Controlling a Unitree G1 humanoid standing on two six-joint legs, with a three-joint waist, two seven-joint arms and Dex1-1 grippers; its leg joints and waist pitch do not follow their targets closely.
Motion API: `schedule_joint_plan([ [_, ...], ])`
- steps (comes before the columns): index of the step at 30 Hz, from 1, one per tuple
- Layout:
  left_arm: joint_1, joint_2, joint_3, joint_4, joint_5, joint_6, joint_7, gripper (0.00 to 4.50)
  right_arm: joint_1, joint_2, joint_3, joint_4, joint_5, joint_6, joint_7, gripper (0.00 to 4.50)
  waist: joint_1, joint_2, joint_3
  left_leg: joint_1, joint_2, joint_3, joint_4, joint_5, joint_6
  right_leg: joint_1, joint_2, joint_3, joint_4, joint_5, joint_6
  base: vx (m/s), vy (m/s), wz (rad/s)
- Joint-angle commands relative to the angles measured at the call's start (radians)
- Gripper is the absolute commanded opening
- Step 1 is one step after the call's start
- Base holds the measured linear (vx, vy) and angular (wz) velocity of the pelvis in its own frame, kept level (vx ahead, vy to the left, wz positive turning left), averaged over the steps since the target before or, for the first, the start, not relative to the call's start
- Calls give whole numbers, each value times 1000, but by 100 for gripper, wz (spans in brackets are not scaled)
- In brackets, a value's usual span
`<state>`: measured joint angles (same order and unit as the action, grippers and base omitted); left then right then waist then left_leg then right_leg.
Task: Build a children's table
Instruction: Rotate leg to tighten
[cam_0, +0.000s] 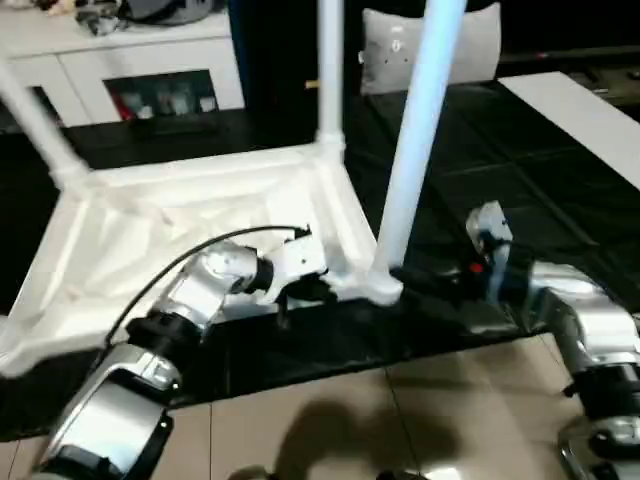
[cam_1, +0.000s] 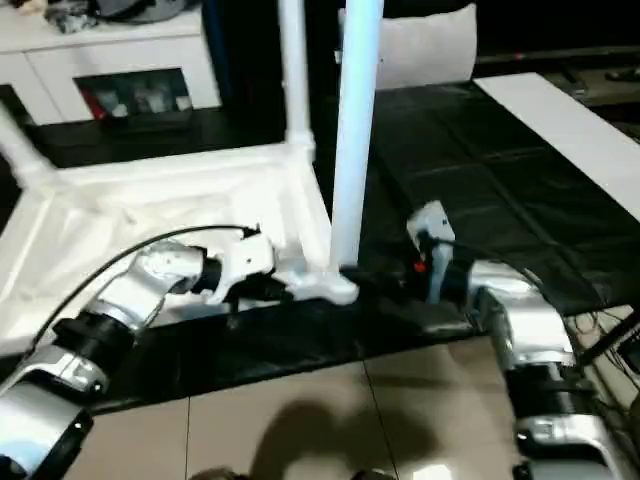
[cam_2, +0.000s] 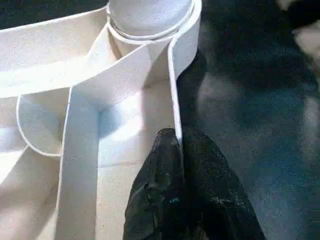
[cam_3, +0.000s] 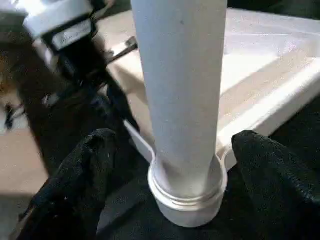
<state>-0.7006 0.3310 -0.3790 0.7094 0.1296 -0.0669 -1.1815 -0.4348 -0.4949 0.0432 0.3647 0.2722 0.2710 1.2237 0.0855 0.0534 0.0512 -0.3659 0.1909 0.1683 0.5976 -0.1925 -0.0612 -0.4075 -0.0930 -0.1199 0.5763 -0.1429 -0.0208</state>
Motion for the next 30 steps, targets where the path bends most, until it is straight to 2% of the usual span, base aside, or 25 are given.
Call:
schedule_joint_plan([
  [1, 20, 15, -49, -29, 21, -38, -57, 0, -2, -9, 28, -9, -15, -23, 40, 374, 0, -8, -73, 6, 41, -6, -67, -206, 84, 60, -61, 49, -72, -332, -185, 0, 0, 0],
  [4, 44, 35, -86, -64, 27, -83, -126, 0, -23, -11, 68, 16, -28, -20, 94, 361, 6, -12, -75, 6, 43, -5, -67, -193, 83, 60, -62, 51, -67, -305, -197, 0, 0, 0],
  [6, 47, 38, -91, -69, 26, -89, -138, 0, -27, -10, 75, 20, -27, -18, 104, 335, 8, -10, -75, 6, 44, -6, -67, -191, 82, 60, -62, 52, -64, -299, -201, 0, 0, 0],
  [9, 54, 45, -112, -79, 24, -114, -181, 0, -52, -2, 113, 47, -27, -23, 150, 318, 10, -11, -73, 8, 43, -5, -67, -201, 78, 60, -63, 52, -66, -318, -199, 0, 0, 0],
  [14, 55, 51, -116, -86, 23, -122, -197, 0, -62, -3, 127, 66, -34, -26, 174, 279, 18, -12, -74, 11, 44, -5, -68, -205, 69, 59, -63, 54, -66, -329, -191, 0, 0, 0],
  [19, 53, 49, -106, -91, 14, -118, -202, 0, -65, -1, 134, 68, -26, -19, 195, 236, 21, -13, -76, 8, 44, -5, -67, -187, 71, 61, -63, 54, -62, -305, -195, 0, 0, 0],
  [22, 60, 39, -91, -101, -16, -88, -213, 0, -57, 6, 136, 60, -11, -10, 203, 211, 21, -13, -76, 9, 43, -4, -66, -186, 71, 61, -63, 54, -62, -313, -193, 0, 0, 0],
  [26, 68, 20, -64, -116, -47, -13, -194, 0, -43, 40, 113, 37, 7, 27, 142, 205, 18, -14, -74, 6, 43, -5, -67, -184, 70, 62, -63, 53, -62, -315, -195, 0, 0, 0],
  [27, 63, 5, -53, -112, -41, 27, -153, 0, -47, 78, 94, 42, 5, 71, 55, 204, 15, -13, -72, 6, 42, -5, -68, -192, 68, 61, -63, 53, -65, -337, -189, 0, 0, 0],
  [28, 58, -5, -47, -108, -35, 58, -125, 0, -51, 97, 89, 52, -8, 81, 4, 204, 13, -13, -71, 6, 42, -5, -70, -196, 63, 60, -62, 52, -66, -354, -182, 0, 0, 0],
  [30, 55, -11, -43, -105, -31, 78, -107, 0, -54, 108, 87, 58, -17, 85, -28, 204, 2, -13, -65, 11, 37, -6, -72, -238, 42, 58, -62, 46, -79, -451, -152, 0, 0, 0],
])
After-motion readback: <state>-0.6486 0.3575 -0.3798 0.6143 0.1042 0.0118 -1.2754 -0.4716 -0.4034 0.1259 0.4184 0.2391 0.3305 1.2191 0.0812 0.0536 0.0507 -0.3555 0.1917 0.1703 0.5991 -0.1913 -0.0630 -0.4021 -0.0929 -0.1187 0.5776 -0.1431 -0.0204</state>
